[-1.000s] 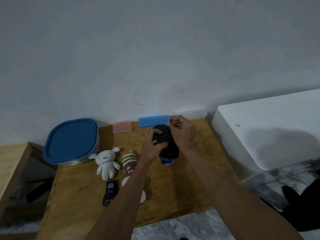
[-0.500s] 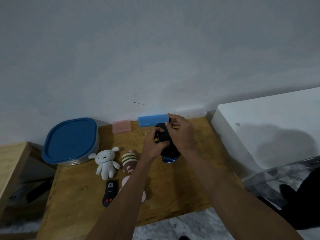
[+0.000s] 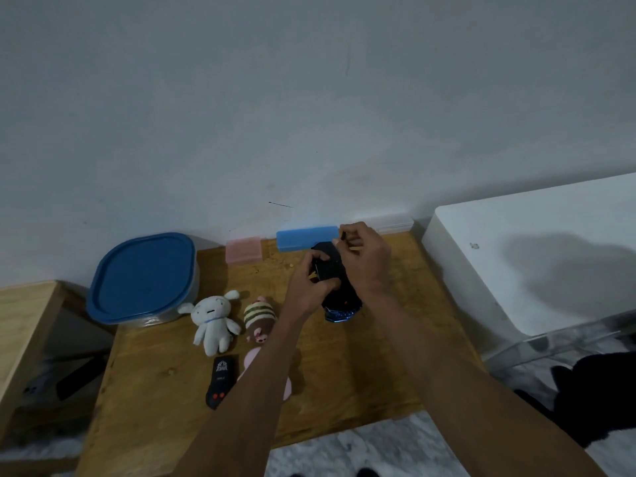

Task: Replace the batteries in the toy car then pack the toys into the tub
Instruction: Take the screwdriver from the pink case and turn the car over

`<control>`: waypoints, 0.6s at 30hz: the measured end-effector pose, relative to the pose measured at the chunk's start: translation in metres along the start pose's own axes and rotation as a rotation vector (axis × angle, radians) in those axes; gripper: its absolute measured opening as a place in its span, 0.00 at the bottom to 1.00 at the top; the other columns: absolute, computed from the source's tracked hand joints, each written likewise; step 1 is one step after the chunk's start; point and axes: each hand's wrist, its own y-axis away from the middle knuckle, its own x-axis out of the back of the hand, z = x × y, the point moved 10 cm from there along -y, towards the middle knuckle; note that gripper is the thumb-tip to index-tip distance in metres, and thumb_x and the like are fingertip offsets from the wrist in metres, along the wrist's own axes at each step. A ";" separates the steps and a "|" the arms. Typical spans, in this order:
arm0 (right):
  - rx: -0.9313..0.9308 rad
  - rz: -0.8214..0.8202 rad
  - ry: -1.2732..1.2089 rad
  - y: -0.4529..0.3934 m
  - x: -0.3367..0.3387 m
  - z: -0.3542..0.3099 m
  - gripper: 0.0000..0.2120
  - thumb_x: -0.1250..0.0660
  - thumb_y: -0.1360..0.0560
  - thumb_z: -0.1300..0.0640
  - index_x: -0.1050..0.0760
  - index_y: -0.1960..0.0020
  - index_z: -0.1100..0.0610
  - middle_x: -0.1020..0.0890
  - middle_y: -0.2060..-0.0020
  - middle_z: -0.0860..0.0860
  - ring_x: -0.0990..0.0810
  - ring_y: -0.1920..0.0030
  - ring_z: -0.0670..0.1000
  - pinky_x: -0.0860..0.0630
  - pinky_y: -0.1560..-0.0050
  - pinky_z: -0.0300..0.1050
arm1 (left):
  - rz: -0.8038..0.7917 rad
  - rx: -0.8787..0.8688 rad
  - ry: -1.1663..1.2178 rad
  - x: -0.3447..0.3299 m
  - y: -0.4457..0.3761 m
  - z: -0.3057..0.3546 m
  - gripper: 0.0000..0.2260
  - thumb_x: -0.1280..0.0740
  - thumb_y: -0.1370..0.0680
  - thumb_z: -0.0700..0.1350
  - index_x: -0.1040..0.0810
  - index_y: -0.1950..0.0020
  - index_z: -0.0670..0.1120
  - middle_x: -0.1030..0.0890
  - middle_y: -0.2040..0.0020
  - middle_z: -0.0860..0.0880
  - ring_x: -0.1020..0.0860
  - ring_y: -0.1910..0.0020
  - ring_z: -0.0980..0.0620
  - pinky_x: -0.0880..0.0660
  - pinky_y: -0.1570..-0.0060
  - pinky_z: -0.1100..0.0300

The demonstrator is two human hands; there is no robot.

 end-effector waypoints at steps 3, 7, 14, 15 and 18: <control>0.001 0.019 -0.007 -0.002 0.000 0.002 0.10 0.25 0.27 0.64 0.17 0.46 0.59 0.16 0.57 0.51 0.18 0.57 0.46 0.18 0.54 0.39 | 0.001 -0.003 0.003 0.001 0.000 0.000 0.19 0.28 0.30 0.36 0.28 0.44 0.49 0.22 0.42 0.47 0.22 0.44 0.48 0.20 0.54 0.58; 0.015 -0.011 -0.010 0.001 -0.002 0.001 0.12 0.26 0.26 0.63 0.17 0.43 0.58 0.15 0.54 0.50 0.17 0.55 0.44 0.18 0.52 0.38 | -0.004 0.007 0.017 0.000 0.003 -0.002 0.18 0.28 0.29 0.35 0.28 0.43 0.48 0.21 0.42 0.46 0.21 0.44 0.48 0.19 0.53 0.57; -0.033 0.004 0.007 0.001 0.002 0.008 0.13 0.26 0.25 0.63 0.17 0.40 0.59 0.14 0.54 0.52 0.18 0.56 0.43 0.21 0.52 0.29 | 0.008 0.023 0.021 0.002 0.006 0.000 0.19 0.28 0.29 0.33 0.28 0.43 0.47 0.22 0.41 0.47 0.22 0.44 0.51 0.20 0.54 0.58; -0.040 -0.002 0.011 0.001 0.001 0.008 0.14 0.27 0.25 0.63 0.17 0.40 0.59 0.14 0.54 0.52 0.18 0.55 0.43 0.23 0.52 0.26 | 0.007 0.025 0.017 0.002 0.006 -0.001 0.19 0.28 0.29 0.33 0.28 0.43 0.47 0.22 0.41 0.47 0.22 0.44 0.51 0.20 0.54 0.59; -0.053 -0.024 0.004 0.003 -0.001 0.010 0.14 0.28 0.24 0.63 0.18 0.39 0.58 0.13 0.52 0.52 0.18 0.54 0.43 0.26 0.52 0.23 | -0.005 0.033 0.000 0.001 0.007 -0.003 0.19 0.27 0.29 0.33 0.28 0.42 0.47 0.23 0.41 0.49 0.23 0.44 0.53 0.20 0.53 0.59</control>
